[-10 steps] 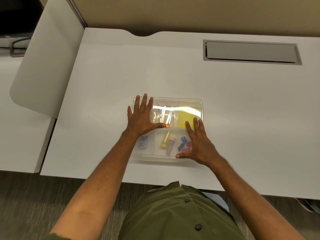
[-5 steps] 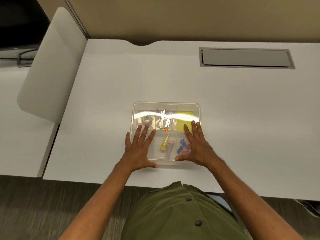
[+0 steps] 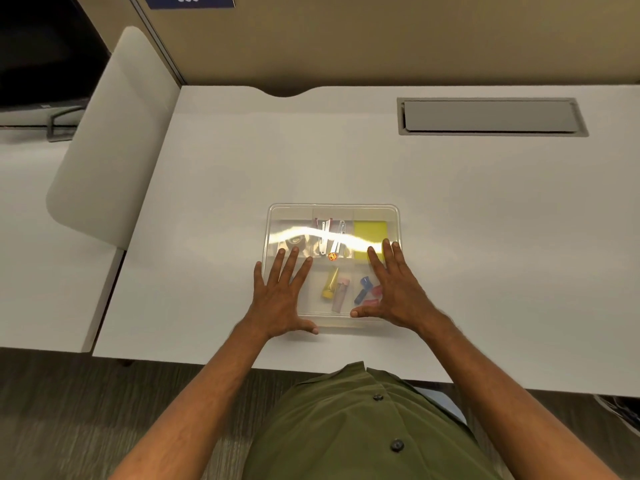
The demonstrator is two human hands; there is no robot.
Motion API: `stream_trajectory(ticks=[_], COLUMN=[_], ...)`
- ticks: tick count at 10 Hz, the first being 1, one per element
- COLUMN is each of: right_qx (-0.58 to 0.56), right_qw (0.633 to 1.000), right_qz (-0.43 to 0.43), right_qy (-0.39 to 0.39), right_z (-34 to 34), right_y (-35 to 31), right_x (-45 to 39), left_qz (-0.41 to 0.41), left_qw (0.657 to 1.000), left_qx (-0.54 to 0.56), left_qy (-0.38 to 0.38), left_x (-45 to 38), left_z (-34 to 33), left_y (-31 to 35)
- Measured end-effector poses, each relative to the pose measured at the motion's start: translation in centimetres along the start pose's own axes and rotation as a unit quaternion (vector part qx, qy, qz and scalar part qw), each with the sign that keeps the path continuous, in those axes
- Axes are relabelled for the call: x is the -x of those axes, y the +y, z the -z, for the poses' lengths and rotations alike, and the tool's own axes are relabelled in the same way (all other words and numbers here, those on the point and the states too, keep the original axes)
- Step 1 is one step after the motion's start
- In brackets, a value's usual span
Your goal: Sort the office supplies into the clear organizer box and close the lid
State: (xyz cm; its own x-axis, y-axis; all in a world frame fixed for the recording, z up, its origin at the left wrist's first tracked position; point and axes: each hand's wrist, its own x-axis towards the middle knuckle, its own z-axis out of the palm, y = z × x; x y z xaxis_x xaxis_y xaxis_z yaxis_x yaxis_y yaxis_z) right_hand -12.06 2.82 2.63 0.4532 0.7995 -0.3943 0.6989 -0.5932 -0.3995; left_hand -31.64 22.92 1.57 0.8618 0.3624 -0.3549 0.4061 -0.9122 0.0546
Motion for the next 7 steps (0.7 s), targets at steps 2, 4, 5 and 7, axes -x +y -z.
stream_trajectory(ticks=[2,4,5,7], right_qx=[-0.014,-0.013,0.029,0.091], right_qw=[0.997,0.977,0.97,0.971], right_qz=[-0.004,0.004,0.013,-0.016], right_qy=[0.073,0.211,0.24,0.221], right_z=[-0.1,0.8,2.1,4.2], right_y=[0.1,0.5,0.4,0.7], right_x=[0.0,-1.6,-2.3,-3.6], left_qz=[0.023,0.048,0.039,0.019], left_qw=[0.997,0.989,0.987,0.983], left_qx=[0.062,0.065,0.062,0.014], left_qy=[0.037,0.12,0.14,0.179], left_x=[-0.3,-3.6,-5.1,-7.0], left_z=[0.7,2.6,4.0,5.7], left_y=[0.6,1.5,1.6,0.9])
